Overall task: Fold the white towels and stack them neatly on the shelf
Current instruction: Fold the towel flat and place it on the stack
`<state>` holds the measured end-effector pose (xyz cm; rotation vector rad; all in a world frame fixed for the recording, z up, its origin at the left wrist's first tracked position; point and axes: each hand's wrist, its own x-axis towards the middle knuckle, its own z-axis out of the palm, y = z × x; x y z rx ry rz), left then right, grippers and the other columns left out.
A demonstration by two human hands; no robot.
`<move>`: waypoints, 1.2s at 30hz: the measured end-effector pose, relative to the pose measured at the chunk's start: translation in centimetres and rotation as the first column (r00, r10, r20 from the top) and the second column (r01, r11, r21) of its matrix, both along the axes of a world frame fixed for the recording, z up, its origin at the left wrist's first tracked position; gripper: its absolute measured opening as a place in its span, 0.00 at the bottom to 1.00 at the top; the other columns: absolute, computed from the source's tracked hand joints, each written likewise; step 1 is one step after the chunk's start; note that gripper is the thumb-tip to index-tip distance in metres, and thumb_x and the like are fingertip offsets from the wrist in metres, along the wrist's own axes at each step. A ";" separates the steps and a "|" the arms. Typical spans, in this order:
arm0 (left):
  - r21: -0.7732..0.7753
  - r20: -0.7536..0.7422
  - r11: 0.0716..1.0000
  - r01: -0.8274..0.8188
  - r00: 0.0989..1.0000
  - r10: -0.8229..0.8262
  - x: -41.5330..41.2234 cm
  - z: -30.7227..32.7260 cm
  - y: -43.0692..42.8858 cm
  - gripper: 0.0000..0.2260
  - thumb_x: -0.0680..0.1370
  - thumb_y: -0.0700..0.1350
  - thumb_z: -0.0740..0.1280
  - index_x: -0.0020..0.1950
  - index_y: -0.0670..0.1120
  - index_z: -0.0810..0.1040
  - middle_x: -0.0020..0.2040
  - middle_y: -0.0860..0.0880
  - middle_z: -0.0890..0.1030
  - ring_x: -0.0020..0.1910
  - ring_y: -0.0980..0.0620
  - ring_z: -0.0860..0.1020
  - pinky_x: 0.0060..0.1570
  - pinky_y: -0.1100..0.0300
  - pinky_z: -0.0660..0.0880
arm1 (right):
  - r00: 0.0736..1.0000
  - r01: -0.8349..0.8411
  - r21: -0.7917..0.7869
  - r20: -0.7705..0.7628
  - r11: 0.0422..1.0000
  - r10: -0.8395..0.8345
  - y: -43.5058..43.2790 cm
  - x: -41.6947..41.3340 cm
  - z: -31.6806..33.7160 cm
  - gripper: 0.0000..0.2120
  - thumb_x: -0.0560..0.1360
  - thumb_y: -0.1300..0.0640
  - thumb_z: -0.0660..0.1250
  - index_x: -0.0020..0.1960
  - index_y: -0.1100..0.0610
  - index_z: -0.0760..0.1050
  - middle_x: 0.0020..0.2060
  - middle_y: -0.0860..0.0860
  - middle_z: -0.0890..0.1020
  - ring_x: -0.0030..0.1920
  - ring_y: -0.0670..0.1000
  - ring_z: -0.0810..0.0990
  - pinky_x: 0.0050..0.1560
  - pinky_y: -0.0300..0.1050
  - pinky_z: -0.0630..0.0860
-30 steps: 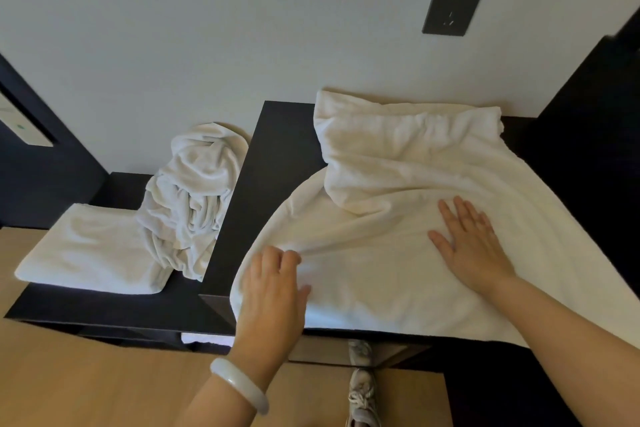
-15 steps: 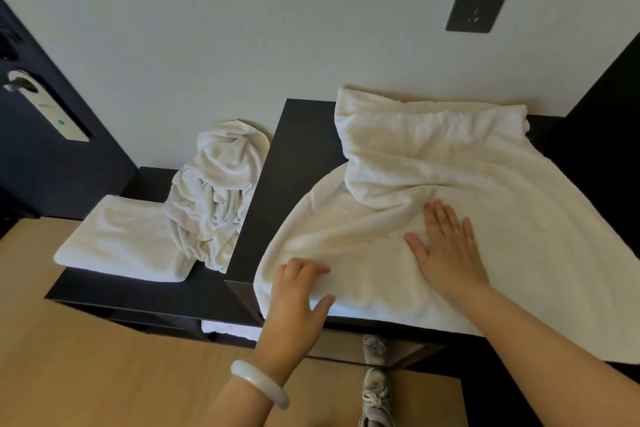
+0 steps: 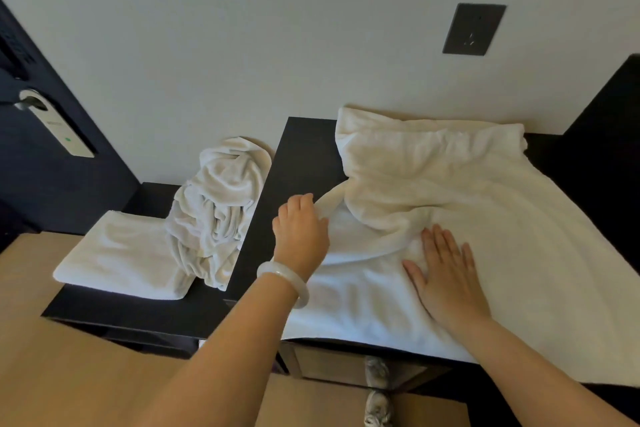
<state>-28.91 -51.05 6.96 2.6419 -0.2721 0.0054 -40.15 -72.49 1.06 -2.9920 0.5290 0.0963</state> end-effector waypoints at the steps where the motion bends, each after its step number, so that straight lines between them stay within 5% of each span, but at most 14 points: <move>1: 0.023 -0.078 1.000 -0.016 0.997 0.018 1.4 0.2 -0.4 0.24 0.82 0.50 0.62 0.75 0.45 0.61 0.71 0.45 0.67 0.69 0.44 0.68 0.66 0.49 0.65 | 1.000 -0.011 -0.003 0.000 1.000 0.011 0.3 -0.2 0.1 0.44 0.71 0.32 0.28 0.81 0.53 0.43 0.80 0.49 0.46 0.79 0.49 0.43 0.78 0.51 0.38; 5: -0.017 -0.237 0.993 0.117 0.964 -0.117 6.0 0.1 -2.1 0.25 0.80 0.47 0.65 0.75 0.43 0.62 0.69 0.43 0.70 0.66 0.41 0.71 0.64 0.48 0.70 | 0.987 -0.046 0.019 0.155 0.999 0.042 -1.1 1.0 2.1 0.22 0.81 0.42 0.50 0.65 0.51 0.74 0.62 0.51 0.77 0.63 0.55 0.73 0.62 0.54 0.67; 7: 0.024 -0.258 0.978 0.206 0.947 -0.193 7.5 -0.1 -3.0 0.19 0.79 0.46 0.67 0.67 0.43 0.69 0.62 0.43 0.75 0.60 0.42 0.75 0.57 0.51 0.73 | 0.946 -0.039 0.070 0.324 0.997 0.014 -3.1 3.0 3.2 0.11 0.80 0.56 0.59 0.54 0.57 0.78 0.50 0.55 0.80 0.53 0.59 0.76 0.53 0.54 0.71; 9: 0.027 -0.248 0.970 0.243 0.941 -0.229 8.5 -0.1 -4.1 0.03 0.78 0.43 0.65 0.49 0.44 0.72 0.50 0.45 0.78 0.50 0.43 0.77 0.46 0.54 0.72 | 0.886 -0.001 0.112 0.460 0.994 -0.051 -5.1 5.2 3.7 0.10 0.78 0.64 0.62 0.56 0.61 0.78 0.52 0.58 0.80 0.55 0.62 0.76 0.56 0.56 0.72; 12: -0.019 -0.260 0.979 0.203 0.945 -0.201 9.4 0.4 -4.7 0.10 0.78 0.40 0.61 0.36 0.45 0.69 0.40 0.45 0.76 0.43 0.42 0.77 0.43 0.53 0.72 | 0.950 -0.075 0.167 0.312 0.983 0.019 -7.9 8.4 3.0 0.17 0.81 0.61 0.59 0.69 0.61 0.71 0.67 0.58 0.74 0.67 0.60 0.70 0.69 0.53 0.63; 15: -0.215 -0.243 0.972 -0.098 0.969 0.044 11.7 -0.2 -1.6 0.10 0.78 0.42 0.64 0.39 0.40 0.76 0.39 0.43 0.78 0.42 0.43 0.76 0.45 0.53 0.72 | 0.993 -0.103 0.137 0.079 0.985 0.092 -10.9 9.4 1.0 0.25 0.84 0.47 0.52 0.79 0.54 0.57 0.78 0.51 0.59 0.78 0.51 0.55 0.77 0.45 0.47; 17: -0.371 -0.317 0.867 -0.333 0.923 0.219 12.5 -0.8 1.2 0.09 0.77 0.45 0.67 0.40 0.41 0.77 0.37 0.46 0.77 0.41 0.45 0.75 0.44 0.54 0.72 | 0.996 -0.058 0.096 0.076 0.994 0.051 -12.3 9.4 0.2 0.28 0.83 0.43 0.48 0.80 0.52 0.52 0.79 0.48 0.53 0.79 0.47 0.49 0.78 0.44 0.42; 20: -0.404 -0.361 0.822 -0.400 0.896 0.258 13.0 -1.7 1.7 0.08 0.76 0.46 0.68 0.46 0.42 0.76 0.38 0.49 0.76 0.43 0.46 0.75 0.42 0.58 0.69 | 1.000 0.023 0.048 0.020 0.999 -0.024 -11.9 10.4 0.4 0.29 0.82 0.43 0.45 0.81 0.53 0.48 0.80 0.50 0.49 0.79 0.47 0.46 0.78 0.49 0.40; 23: -0.260 -0.265 0.907 -0.331 0.928 0.262 12.1 -1.2 -0.1 0.10 0.76 0.45 0.67 0.54 0.42 0.72 0.47 0.47 0.75 0.49 0.43 0.74 0.49 0.53 0.71 | 0.993 0.109 -0.017 0.038 0.994 -0.109 -8.7 10.8 2.1 0.30 0.83 0.46 0.46 0.80 0.57 0.45 0.80 0.53 0.46 0.79 0.51 0.43 0.77 0.57 0.37; 25: 0.045 0.106 0.982 -0.182 0.979 0.177 9.7 -1.4 -0.1 0.19 0.75 0.46 0.68 0.62 0.39 0.71 0.56 0.42 0.74 0.56 0.40 0.72 0.58 0.48 0.71 | 0.984 -0.013 -0.025 0.175 1.000 0.018 -4.8 9.3 3.0 0.29 0.83 0.48 0.48 0.79 0.61 0.51 0.79 0.57 0.54 0.79 0.55 0.50 0.77 0.57 0.40; 27: 0.180 0.278 0.983 -0.024 0.960 -0.027 5.4 -2.0 0.3 0.21 0.75 0.50 0.68 0.64 0.42 0.71 0.59 0.43 0.74 0.58 0.42 0.73 0.60 0.47 0.71 | 0.961 -0.152 -0.021 0.233 0.988 0.152 -1.4 6.8 2.7 0.28 0.81 0.47 0.48 0.77 0.60 0.61 0.76 0.57 0.63 0.77 0.56 0.58 0.77 0.57 0.44; 29: 0.290 0.147 0.948 0.129 0.973 -0.177 1.6 -3.6 1.1 0.24 0.78 0.59 0.57 0.69 0.47 0.70 0.67 0.46 0.72 0.66 0.44 0.70 0.67 0.46 0.66 | 0.992 -0.071 -0.014 0.104 0.997 0.072 -0.9 4.4 2.1 0.30 0.81 0.42 0.42 0.77 0.55 0.62 0.77 0.54 0.63 0.77 0.56 0.58 0.76 0.59 0.43; 32: 0.367 0.000 0.903 0.225 0.970 -0.241 0.3 -6.3 3.6 0.33 0.78 0.67 0.38 0.79 0.54 0.54 0.80 0.49 0.52 0.79 0.48 0.53 0.75 0.44 0.49 | 0.974 0.177 -0.008 -0.140 0.984 -0.176 -4.6 2.9 1.4 0.36 0.74 0.32 0.31 0.80 0.44 0.45 0.80 0.47 0.47 0.79 0.56 0.45 0.75 0.65 0.40; 36: 0.377 -0.021 0.888 0.263 0.961 -0.276 4.3 -6.8 3.1 0.32 0.77 0.68 0.36 0.80 0.58 0.45 0.81 0.51 0.46 0.79 0.51 0.45 0.77 0.44 0.45 | 0.969 0.190 -0.016 -0.161 0.982 -0.190 -6.9 6.3 0.8 0.34 0.75 0.31 0.34 0.79 0.41 0.37 0.80 0.45 0.40 0.79 0.58 0.40 0.73 0.69 0.39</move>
